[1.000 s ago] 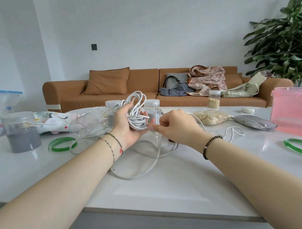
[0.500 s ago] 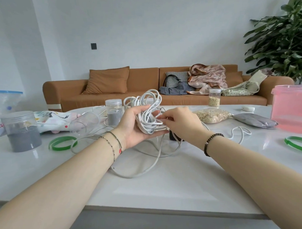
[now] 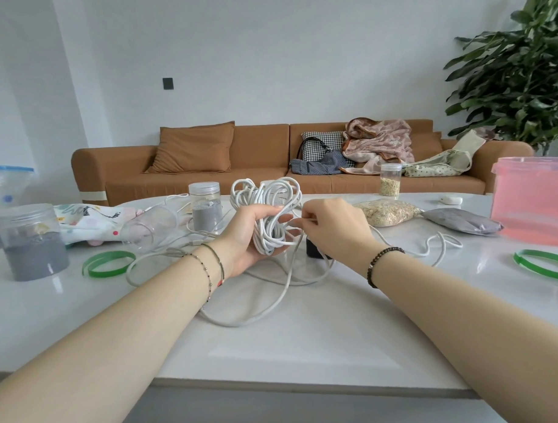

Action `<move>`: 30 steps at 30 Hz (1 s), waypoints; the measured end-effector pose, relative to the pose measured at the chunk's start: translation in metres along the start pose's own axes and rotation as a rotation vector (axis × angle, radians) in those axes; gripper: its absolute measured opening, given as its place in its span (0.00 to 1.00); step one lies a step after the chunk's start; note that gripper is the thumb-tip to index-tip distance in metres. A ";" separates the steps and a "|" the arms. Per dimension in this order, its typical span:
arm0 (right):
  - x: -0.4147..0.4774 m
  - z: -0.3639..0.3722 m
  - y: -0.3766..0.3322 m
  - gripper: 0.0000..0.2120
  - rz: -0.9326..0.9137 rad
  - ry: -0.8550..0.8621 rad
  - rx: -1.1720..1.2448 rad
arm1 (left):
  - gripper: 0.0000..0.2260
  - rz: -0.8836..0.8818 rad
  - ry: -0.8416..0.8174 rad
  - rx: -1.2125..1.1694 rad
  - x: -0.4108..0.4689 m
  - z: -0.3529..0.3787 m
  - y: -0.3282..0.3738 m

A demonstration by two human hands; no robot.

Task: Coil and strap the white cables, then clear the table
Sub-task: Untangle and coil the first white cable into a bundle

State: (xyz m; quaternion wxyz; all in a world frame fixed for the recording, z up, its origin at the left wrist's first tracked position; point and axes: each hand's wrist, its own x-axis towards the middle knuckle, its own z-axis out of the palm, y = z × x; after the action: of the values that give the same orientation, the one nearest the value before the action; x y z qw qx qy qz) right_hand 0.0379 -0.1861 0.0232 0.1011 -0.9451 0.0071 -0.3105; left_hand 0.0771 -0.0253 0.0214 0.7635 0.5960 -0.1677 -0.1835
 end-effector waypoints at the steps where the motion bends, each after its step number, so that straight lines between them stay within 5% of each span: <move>1: 0.000 0.001 -0.001 0.16 -0.032 0.009 -0.005 | 0.11 0.006 0.010 0.008 0.000 0.000 0.000; 5: 0.002 0.001 0.000 0.14 -0.024 0.049 -0.020 | 0.08 0.010 0.052 0.018 0.000 0.000 0.000; 10: 0.004 -0.009 0.009 0.28 0.136 0.116 -0.060 | 0.06 -0.002 0.003 0.120 0.001 0.004 -0.001; 16: 0.004 -0.004 0.012 0.13 0.133 0.093 0.044 | 0.20 0.000 -0.020 0.240 0.003 0.005 -0.007; 20: 0.003 -0.003 0.011 0.08 0.091 0.129 0.088 | 0.18 -0.001 0.040 0.220 0.001 0.005 -0.007; 26: 0.004 -0.003 0.012 0.13 0.086 0.155 0.100 | 0.13 0.178 0.175 0.413 -0.003 0.009 -0.006; 28: 0.005 -0.003 0.015 0.13 0.110 0.164 0.098 | 0.04 0.218 0.257 0.466 -0.001 0.006 -0.005; 30: 0.006 -0.003 0.016 0.14 0.138 0.178 0.120 | 0.12 0.254 0.299 0.498 0.003 0.002 -0.006</move>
State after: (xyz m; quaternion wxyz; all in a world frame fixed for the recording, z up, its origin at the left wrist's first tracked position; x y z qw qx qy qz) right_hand 0.0414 -0.2031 0.0260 0.1777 -0.9033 0.0625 -0.3855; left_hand 0.0779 -0.0300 0.0160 0.6269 0.7595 -0.1663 0.0499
